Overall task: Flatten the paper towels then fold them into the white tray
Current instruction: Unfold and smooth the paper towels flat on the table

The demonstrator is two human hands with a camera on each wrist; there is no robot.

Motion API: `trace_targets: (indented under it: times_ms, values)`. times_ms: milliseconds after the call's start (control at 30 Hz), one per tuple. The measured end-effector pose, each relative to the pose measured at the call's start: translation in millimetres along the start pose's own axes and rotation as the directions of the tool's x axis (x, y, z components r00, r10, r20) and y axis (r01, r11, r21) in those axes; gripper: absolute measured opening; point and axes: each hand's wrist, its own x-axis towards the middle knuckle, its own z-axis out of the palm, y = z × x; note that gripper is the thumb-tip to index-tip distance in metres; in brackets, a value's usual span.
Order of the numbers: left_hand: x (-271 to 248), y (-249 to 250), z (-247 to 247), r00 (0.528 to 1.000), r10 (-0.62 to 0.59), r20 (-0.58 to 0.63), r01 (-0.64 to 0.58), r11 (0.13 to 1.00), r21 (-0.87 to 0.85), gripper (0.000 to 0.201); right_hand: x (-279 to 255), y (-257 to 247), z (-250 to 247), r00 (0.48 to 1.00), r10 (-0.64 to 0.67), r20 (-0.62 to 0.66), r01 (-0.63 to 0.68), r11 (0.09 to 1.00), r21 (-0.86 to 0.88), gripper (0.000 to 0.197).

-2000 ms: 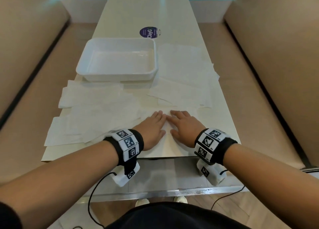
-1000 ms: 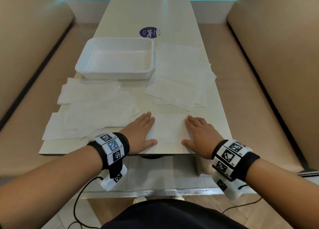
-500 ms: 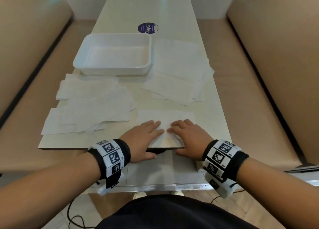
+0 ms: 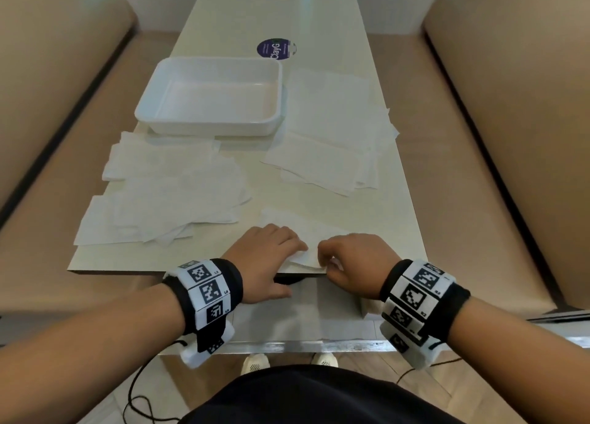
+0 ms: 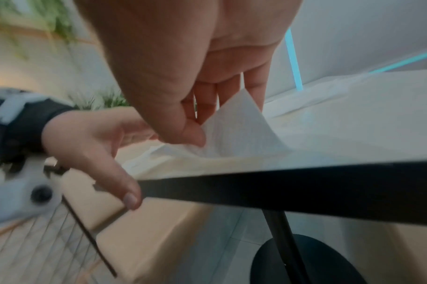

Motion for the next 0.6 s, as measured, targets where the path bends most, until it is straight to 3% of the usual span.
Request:
trace_targets:
  times_ms: [100,167,267,367,467,600]
  values:
    - [2.5,1.8,-6.4,0.999,-0.020,-0.033,0.018,0.999,-0.045,0.072,4.2,3.9,-17.2,0.993,0.058,-0.103,-0.047,0.993,0.107,0.014]
    - [6.7,2.9,-15.2,0.995,-0.077,-0.062,0.072,0.994,-0.079,0.054,6.7,7.0,-29.0,0.990,0.045,-0.137,-0.025,0.989,0.146,0.014]
    - [12.7,-0.1,-26.5,0.985,-0.146,-0.096,0.140,0.988,-0.063,0.031,14.2,18.0,-48.2,0.981,0.028,-0.191,0.016,0.975,0.222,0.038]
    - [14.7,-4.6,-30.3,0.984,-0.152,-0.093,0.148,0.988,-0.051,0.033,49.0,51.3,-64.2,0.954,0.187,-0.235,-0.128,0.961,0.244,0.044]
    - [14.8,-6.1,-31.6,0.984,-0.155,-0.091,0.151,0.987,-0.047,0.033,92.9,87.1,-70.8,0.942,0.321,-0.099,-0.322,0.947,0.007,0.047]
    - [14.1,-12.3,-46.7,0.971,-0.196,-0.138,0.184,0.978,-0.095,0.030,125.6,101.1,-63.2,0.926,0.359,0.119,-0.343,0.929,-0.139,0.056]
